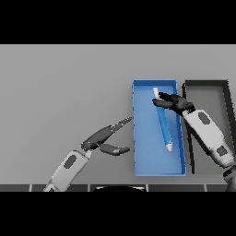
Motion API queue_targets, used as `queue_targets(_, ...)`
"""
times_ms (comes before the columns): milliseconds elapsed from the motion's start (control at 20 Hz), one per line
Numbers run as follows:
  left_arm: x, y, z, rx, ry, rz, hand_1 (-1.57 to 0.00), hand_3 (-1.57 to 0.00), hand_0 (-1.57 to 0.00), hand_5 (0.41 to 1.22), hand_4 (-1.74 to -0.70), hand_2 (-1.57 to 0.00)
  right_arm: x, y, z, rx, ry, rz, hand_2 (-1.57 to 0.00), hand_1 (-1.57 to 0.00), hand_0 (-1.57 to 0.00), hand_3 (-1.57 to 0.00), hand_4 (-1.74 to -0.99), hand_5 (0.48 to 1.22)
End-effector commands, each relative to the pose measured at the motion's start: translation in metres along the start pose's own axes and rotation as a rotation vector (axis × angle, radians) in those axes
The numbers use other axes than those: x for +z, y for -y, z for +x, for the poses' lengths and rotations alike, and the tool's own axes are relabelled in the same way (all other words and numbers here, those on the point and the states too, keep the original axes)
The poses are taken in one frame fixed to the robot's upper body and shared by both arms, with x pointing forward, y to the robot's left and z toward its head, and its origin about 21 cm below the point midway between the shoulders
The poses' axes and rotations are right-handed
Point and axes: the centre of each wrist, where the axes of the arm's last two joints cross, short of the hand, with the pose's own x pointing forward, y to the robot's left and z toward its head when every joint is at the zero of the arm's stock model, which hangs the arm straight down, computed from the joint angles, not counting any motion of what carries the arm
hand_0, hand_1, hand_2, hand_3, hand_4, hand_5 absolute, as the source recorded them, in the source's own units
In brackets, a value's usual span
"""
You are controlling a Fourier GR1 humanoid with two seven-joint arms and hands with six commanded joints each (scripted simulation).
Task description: Pick up the blue pipe and place it into the blue bin.
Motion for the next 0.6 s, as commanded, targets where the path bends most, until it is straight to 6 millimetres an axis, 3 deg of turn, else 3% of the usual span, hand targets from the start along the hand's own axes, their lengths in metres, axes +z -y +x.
queue_targets(0, -0.001, 0.000, -0.001, 0.002, -0.013, -0.001, 0.00, 0.00, 0.00, 0.476, -0.88, 0.00, 0.001, -0.001, 0.002, -0.002, 0.012, 0.007, -0.08, -0.18, -0.38, -0.03, -1.144, 0.792)
queue_targets(250, 0.003, 0.001, 0.000, 0.008, -0.011, -0.002, 0.00, 0.00, 0.00, 0.476, -0.88, 0.00, 0.002, 0.000, 0.001, -0.033, 0.031, 0.034, -0.03, -0.06, -0.12, -0.01, -1.154, 0.809)
queue_targets(350, 0.002, -0.001, 0.003, 0.007, -0.006, 0.003, 0.00, 0.00, 0.00, 0.478, -0.89, 0.00, 0.004, 0.002, 0.001, -0.023, 0.035, 0.035, -0.02, -0.10, -0.21, 0.00, -1.152, 0.804)
queue_targets(550, 0.009, -0.008, -0.002, 0.007, -0.016, 0.003, 0.00, 0.00, 0.00, 0.480, -0.89, 0.00, 0.004, -0.003, 0.001, -0.009, 0.031, 0.042, -0.02, -0.10, -0.21, 0.00, -1.152, 0.798)
